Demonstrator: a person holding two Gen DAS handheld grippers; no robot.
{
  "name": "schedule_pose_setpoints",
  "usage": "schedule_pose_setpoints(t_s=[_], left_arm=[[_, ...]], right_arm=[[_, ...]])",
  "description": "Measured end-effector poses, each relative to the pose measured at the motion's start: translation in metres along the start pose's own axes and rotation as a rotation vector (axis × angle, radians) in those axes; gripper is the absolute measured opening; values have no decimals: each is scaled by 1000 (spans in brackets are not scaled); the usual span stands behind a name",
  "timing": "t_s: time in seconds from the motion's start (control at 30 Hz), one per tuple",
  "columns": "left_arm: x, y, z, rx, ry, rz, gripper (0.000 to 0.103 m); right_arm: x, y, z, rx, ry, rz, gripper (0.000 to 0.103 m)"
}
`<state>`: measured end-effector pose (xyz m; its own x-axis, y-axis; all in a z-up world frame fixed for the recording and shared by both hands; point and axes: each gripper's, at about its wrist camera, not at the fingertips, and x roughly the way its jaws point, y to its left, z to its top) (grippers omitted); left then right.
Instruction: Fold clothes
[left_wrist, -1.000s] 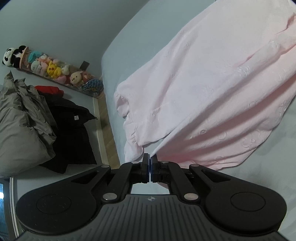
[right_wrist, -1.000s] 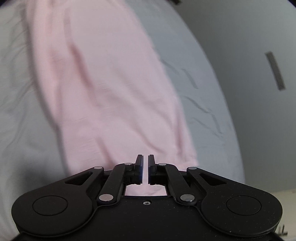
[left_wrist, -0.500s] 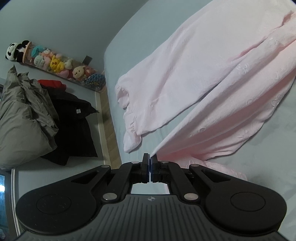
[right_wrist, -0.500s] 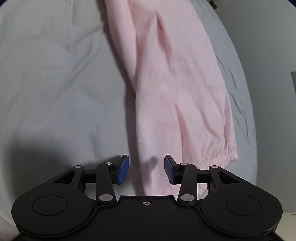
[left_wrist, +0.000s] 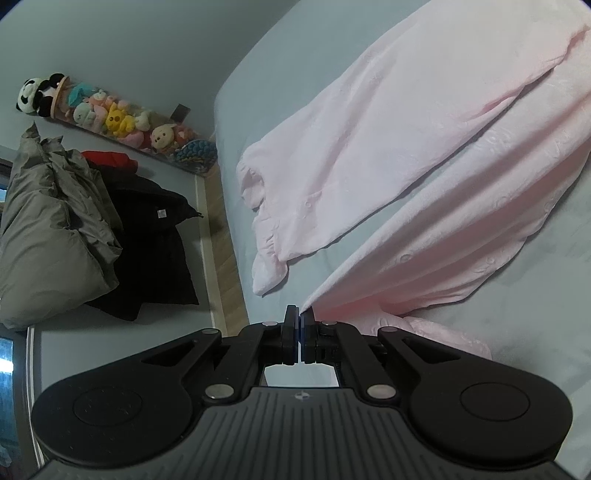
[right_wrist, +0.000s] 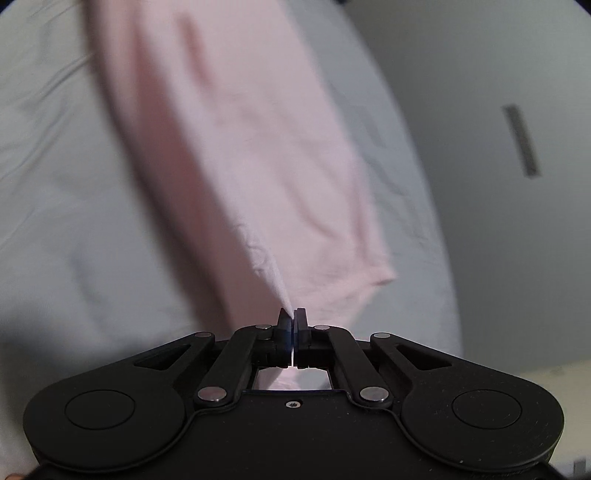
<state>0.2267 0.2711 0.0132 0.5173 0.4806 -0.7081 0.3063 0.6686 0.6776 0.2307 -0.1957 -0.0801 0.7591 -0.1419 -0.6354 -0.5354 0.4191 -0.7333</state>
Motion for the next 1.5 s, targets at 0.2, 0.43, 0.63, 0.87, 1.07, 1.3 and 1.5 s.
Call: schedule_pose_setpoints(t_s=[0.2,0.43,0.63,0.87,1.07,1.3,1.5], left_arm=[[-8,5,-2,-9,-18,19,0],[-7,12,4,-12,-38,60,0],[8,20,21,-31,-31,99,0],[31,21,48,-3,-28,189,0],[57,34,88,29,-27,261,0],[94,48,143,94,-12,344,0],[151,32,184,169,49,373,0]], right_arm=[[-2,-24,16,50,-9,-98,0],[8,-42,44,48,-13,-109,0],[11,-57,59,43,-25,-125,0],[35,-70,76,23,-28,-157,0],[65,-86,94,39,-24,-167,0],[91,-84,126,36,14,-150,0],[144,-83,131,51,62,-114,0]])
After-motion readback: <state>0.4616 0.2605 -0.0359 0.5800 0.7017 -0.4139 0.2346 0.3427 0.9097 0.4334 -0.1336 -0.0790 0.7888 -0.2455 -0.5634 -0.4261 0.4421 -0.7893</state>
